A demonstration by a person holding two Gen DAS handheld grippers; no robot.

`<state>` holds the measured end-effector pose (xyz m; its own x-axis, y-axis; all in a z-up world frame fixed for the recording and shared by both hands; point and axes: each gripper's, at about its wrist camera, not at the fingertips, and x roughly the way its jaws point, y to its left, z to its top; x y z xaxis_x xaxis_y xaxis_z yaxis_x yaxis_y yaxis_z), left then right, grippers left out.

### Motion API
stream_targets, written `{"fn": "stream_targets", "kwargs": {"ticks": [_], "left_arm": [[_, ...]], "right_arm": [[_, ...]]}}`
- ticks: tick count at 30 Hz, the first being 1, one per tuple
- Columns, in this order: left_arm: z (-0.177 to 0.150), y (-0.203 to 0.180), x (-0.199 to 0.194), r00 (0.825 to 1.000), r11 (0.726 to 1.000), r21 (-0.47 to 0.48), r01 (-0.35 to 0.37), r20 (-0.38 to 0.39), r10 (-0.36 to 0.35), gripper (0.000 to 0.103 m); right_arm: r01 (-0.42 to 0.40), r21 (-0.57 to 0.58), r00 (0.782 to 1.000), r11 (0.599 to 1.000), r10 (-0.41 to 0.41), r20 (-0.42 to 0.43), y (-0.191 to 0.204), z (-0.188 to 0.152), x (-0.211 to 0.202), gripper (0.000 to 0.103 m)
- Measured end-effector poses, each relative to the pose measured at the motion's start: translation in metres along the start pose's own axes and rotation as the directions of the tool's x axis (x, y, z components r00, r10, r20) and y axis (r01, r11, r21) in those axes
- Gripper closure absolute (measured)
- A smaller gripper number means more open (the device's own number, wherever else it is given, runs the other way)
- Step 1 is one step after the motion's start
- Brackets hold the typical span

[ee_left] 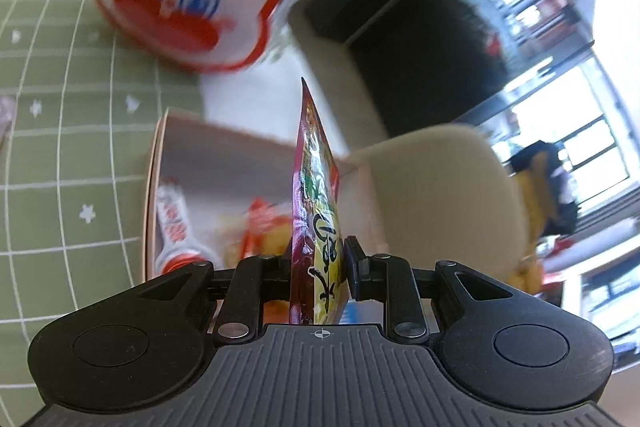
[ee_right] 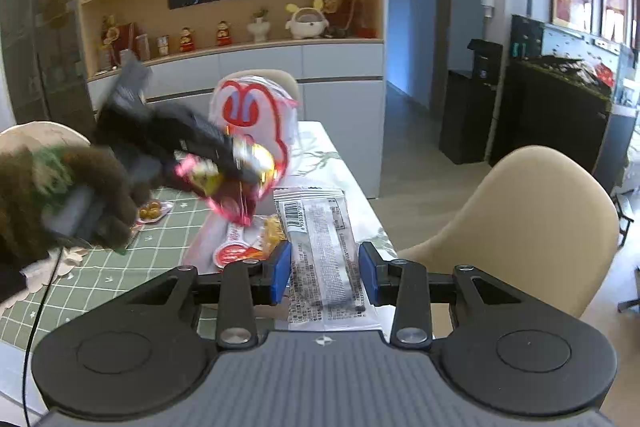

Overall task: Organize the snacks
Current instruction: 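Carry the red-and-yellow bag and clear packet into the pink box with both tools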

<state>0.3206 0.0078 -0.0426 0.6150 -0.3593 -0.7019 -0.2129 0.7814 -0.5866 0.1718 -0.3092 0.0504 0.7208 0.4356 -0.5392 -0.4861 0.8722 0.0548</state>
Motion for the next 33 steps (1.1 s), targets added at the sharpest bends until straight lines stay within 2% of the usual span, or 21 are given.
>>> {"fn": "stream_targets", "kwargs": {"ticks": [1, 4, 7, 10, 13, 19, 24, 30, 33], "left_arm": [[-0.004, 0.004, 0.008, 1.000, 1.000, 0.007, -0.012, -0.014, 0.013, 0.078], [-0.010, 0.007, 0.024, 0.998, 0.997, 0.063, -0.047, -0.026, 0.048, 0.065], [-0.012, -0.007, 0.014, 0.993, 0.982, 0.151, -0.114, 0.040, 0.110, 0.065], [-0.013, -0.017, -0.013, 0.989, 0.978, 0.186, -0.099, 0.125, 0.076, 0.065], [-0.009, -0.017, -0.034, 0.984, 0.983, 0.169, -0.077, 0.171, 0.048, 0.064], [-0.018, 0.007, -0.070, 0.969, 0.990, 0.095, -0.104, 0.235, 0.079, 0.065], [-0.047, 0.032, -0.103, 0.956, 0.989, 0.040, -0.144, 0.263, 0.129, 0.065], [-0.110, 0.059, -0.130, 0.950, 0.980, -0.032, -0.198, 0.239, 0.200, 0.065], [-0.132, 0.077, -0.136, 0.949, 0.973, -0.071, -0.218, 0.219, 0.228, 0.065]], "right_arm": [[0.002, 0.001, 1.000, 1.000, -0.002, -0.006, -0.002, -0.002, 0.002, 0.067], [0.008, -0.006, 1.000, 1.000, -0.008, -0.025, -0.008, -0.006, 0.007, 0.067], [0.001, -0.005, 0.999, 1.000, -0.001, -0.033, -0.015, -0.007, 0.013, 0.067], [-0.014, 0.004, 0.999, 1.000, 0.014, -0.039, -0.018, 0.001, 0.025, 0.067], [-0.043, -0.004, 0.999, 0.999, 0.042, -0.032, -0.016, 0.015, 0.040, 0.067], [-0.158, 0.017, 0.986, 0.987, 0.159, -0.046, -0.001, 0.061, 0.091, 0.067], [-0.239, 0.067, 0.950, 0.969, 0.248, -0.192, 0.026, 0.075, 0.165, 0.067], [-0.170, -0.011, 0.929, 0.985, 0.156, -0.336, 0.065, 0.045, 0.248, 0.067], [-0.153, -0.084, 0.934, 0.985, 0.116, -0.337, 0.077, 0.026, 0.260, 0.067]]}}
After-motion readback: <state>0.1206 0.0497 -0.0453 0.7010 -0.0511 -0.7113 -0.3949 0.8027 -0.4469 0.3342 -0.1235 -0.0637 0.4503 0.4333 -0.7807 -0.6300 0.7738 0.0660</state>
